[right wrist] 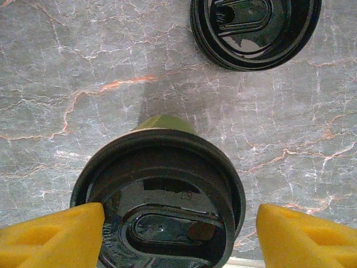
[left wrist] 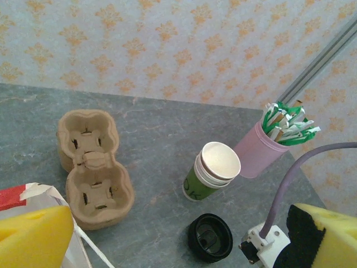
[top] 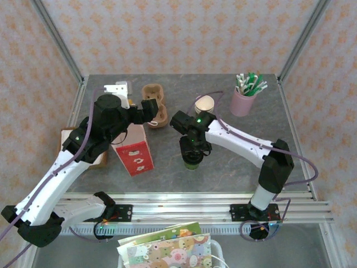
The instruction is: Pack the takeout coffee
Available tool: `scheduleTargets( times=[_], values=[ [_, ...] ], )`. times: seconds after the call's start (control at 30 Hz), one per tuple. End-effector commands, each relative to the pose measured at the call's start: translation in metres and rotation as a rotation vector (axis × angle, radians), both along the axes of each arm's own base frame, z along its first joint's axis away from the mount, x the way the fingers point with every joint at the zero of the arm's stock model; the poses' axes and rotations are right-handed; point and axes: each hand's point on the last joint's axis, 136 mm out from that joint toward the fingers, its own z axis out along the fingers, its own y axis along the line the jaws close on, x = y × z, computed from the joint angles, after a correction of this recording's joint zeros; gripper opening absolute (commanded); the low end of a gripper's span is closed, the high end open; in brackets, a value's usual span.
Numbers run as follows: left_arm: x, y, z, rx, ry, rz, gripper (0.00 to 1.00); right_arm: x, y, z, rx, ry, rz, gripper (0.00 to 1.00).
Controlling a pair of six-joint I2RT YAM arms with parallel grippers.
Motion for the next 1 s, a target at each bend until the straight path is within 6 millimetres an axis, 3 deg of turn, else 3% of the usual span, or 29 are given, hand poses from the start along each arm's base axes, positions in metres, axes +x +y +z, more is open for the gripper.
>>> scheduleTargets(
  times=[0.0,0.2,0.53,0.97],
  values=[
    [0.003,-0.002,0.006,0.0,-0.031,-0.018,0.99,0.004,0.003,0.004,0.004,-0.016,0.014,0.73],
    [0.005,-0.003,0.006,0.008,-0.034,-0.019,0.99,-0.001,0.002,-0.003,-0.005,0.006,0.024,0.75],
    [0.009,-0.008,0.007,0.017,-0.029,-0.034,0.99,0.005,0.006,0.014,0.002,-0.032,0.027,0.79],
    [0.009,-0.009,0.008,0.02,-0.032,-0.039,0.99,-0.007,0.0,-0.005,-0.042,0.0,0.04,0.81]
  ],
)
